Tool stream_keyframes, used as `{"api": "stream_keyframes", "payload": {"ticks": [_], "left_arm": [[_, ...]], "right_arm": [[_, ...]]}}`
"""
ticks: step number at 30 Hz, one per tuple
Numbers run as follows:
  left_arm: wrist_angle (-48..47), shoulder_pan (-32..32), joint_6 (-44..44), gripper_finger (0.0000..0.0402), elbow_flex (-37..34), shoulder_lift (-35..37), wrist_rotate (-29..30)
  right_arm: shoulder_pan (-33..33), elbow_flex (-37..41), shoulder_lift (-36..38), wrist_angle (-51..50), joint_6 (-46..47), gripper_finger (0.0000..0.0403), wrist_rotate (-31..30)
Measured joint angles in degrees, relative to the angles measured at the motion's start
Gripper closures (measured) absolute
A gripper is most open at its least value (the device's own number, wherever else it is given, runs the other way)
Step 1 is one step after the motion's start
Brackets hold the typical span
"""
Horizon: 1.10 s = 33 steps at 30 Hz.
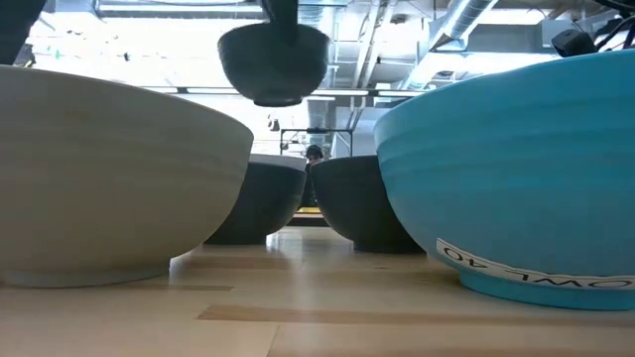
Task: Nest bowls inside each other
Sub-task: Stack the black bowl on top of the white bowl
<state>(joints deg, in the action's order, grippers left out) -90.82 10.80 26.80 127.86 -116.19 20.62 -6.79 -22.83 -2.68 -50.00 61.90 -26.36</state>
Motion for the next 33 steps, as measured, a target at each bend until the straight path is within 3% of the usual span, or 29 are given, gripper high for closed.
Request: {"api": "stream_keyframes", "payload": {"ticks": [7,12,21,25,33], "left_arm": [[4.79,6.57,13.89,0.0401,-7.85,3.84,-0.35],[7.28,9.01,19.11,0.0401,-12.15,4.14,-4.97],[14.48,9.8,14.18,0.0401,-17.2,4.23,-7.2],[15.78,9.27,13.78,0.0401,-22.76,4.2,-6.49],[31.49,6.35,11.71,0.0401,-33.82,4.18,-8.84]], "right_arm": [[0.0,0.0,0.09,1.21,-1.52,0.0163,2.29],[0.01,0.0,0.07,1.16,-1.5,0.0163,2.8],[0.01,0.0,0.07,1.15,-1.1,0.0163,3.8],[0.02,0.0,0.07,1.05,-0.92,0.0163,5.03],[0.01,0.0,0.07,0.48,-1.38,0.0163,8.23]]}}
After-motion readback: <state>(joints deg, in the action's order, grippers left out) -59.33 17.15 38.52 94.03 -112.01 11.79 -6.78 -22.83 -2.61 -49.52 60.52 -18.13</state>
